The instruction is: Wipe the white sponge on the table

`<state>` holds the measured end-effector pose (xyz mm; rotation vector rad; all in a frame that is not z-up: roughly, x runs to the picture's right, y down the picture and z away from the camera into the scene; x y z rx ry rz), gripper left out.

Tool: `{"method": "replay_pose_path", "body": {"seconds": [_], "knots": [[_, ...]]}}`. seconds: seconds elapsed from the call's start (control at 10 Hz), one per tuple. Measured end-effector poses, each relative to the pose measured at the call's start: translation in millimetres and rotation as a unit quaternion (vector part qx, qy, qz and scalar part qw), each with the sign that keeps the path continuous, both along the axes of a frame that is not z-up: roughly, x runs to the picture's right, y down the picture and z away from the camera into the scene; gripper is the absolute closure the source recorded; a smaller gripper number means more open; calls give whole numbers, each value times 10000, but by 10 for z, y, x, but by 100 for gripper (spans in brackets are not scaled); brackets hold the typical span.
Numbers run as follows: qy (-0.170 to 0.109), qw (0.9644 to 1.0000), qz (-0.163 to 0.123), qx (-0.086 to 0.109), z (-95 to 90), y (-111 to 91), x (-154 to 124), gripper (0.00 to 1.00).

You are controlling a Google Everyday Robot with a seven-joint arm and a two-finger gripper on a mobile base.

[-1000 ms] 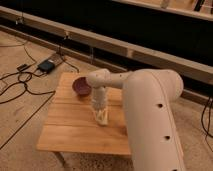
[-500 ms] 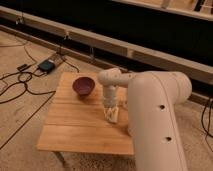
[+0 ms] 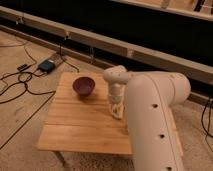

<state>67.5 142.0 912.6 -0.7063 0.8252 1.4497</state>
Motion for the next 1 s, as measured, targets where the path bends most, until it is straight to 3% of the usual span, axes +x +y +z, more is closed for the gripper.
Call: {"method": "replay_pose_path", "body": {"seconds": [0.5,1.0], "knots": [[-545,9976,-349,227,197,-256,-603,100],[-1081,9926,-472,273,177,-329,-1135,100]]}}
